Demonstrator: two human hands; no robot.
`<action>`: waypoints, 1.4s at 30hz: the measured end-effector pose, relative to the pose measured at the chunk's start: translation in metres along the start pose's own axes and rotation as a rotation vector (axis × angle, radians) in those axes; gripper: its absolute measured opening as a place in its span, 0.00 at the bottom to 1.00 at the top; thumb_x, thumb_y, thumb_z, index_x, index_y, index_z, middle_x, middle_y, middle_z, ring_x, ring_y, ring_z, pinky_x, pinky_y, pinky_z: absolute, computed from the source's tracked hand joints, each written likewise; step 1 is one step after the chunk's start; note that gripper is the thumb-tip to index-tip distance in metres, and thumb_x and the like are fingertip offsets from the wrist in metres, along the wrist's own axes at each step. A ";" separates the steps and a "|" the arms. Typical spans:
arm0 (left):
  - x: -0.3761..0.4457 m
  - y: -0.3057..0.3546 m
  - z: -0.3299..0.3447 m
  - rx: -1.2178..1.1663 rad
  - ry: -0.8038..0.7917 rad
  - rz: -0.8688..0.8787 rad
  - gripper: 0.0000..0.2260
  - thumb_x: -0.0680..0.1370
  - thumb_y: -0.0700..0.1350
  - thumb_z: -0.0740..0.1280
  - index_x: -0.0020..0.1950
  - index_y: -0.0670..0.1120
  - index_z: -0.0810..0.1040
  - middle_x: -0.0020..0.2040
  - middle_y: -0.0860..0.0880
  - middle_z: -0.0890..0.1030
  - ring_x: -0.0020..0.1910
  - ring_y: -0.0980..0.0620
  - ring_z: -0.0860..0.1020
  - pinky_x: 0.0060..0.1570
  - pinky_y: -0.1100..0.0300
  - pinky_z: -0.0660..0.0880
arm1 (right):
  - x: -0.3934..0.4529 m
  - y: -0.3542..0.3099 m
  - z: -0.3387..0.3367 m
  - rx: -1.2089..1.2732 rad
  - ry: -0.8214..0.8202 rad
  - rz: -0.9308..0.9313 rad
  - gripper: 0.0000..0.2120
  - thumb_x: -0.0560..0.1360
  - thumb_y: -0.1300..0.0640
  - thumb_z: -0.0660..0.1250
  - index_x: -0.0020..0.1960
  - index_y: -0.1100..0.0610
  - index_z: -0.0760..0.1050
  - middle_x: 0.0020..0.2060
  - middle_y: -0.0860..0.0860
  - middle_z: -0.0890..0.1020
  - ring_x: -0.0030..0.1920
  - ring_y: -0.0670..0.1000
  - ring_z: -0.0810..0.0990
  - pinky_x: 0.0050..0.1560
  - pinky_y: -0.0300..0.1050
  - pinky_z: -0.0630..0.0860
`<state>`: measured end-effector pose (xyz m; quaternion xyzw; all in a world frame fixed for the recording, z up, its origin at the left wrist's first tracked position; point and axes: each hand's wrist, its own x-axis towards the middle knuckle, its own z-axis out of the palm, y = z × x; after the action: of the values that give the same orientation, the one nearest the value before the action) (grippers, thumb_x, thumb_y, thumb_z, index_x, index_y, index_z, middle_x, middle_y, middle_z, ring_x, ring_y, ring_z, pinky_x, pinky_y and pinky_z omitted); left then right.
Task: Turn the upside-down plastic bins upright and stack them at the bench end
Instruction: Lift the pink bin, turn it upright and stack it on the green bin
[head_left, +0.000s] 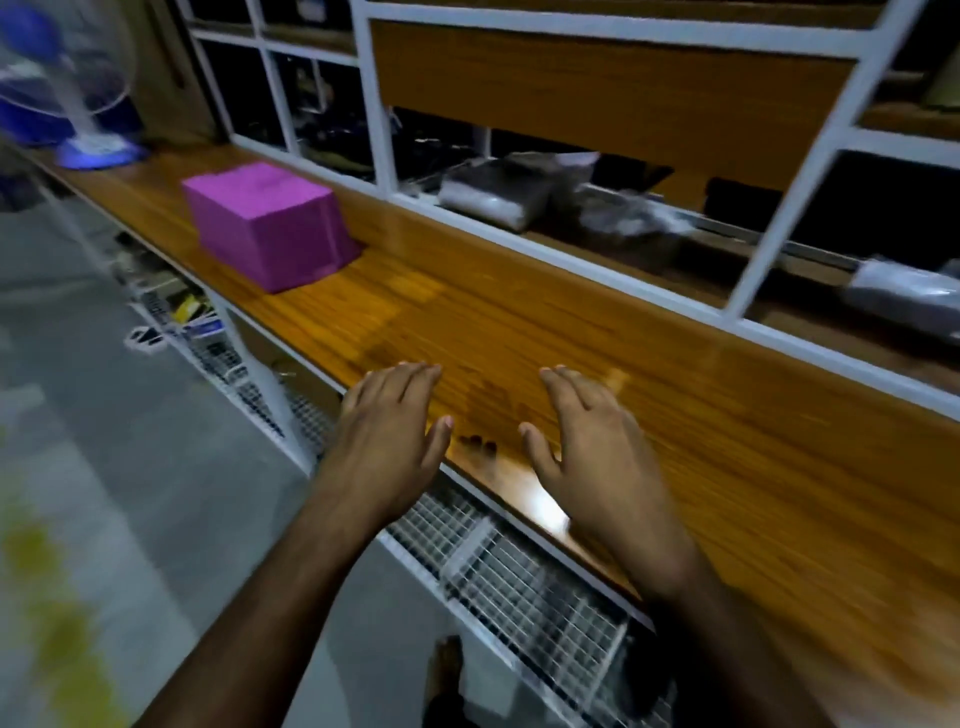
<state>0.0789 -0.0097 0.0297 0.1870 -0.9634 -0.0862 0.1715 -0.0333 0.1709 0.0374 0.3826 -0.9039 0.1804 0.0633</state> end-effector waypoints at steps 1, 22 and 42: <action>0.013 -0.023 0.002 0.004 0.002 -0.019 0.25 0.81 0.55 0.59 0.76 0.47 0.64 0.74 0.47 0.70 0.74 0.48 0.64 0.73 0.48 0.57 | 0.022 -0.011 0.015 0.014 -0.008 -0.011 0.30 0.80 0.39 0.55 0.78 0.50 0.57 0.76 0.49 0.64 0.76 0.49 0.61 0.74 0.54 0.63; 0.283 -0.416 -0.007 -0.033 -0.008 -0.134 0.28 0.77 0.57 0.56 0.74 0.47 0.66 0.72 0.47 0.71 0.72 0.48 0.66 0.69 0.50 0.62 | 0.435 -0.254 0.203 -0.028 -0.107 -0.131 0.31 0.78 0.41 0.58 0.77 0.53 0.59 0.74 0.52 0.67 0.74 0.52 0.64 0.71 0.52 0.68; 0.415 -0.471 0.058 -0.394 -0.033 0.230 0.15 0.74 0.51 0.60 0.53 0.42 0.78 0.60 0.39 0.77 0.64 0.38 0.71 0.67 0.53 0.61 | 0.503 -0.258 0.257 -0.098 0.156 0.273 0.20 0.76 0.46 0.60 0.64 0.52 0.78 0.59 0.57 0.80 0.57 0.60 0.77 0.59 0.54 0.74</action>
<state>-0.1477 -0.5970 -0.0086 0.0376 -0.9455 -0.2558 0.1978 -0.1944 -0.4275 -0.0024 0.2377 -0.9475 0.1724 0.1270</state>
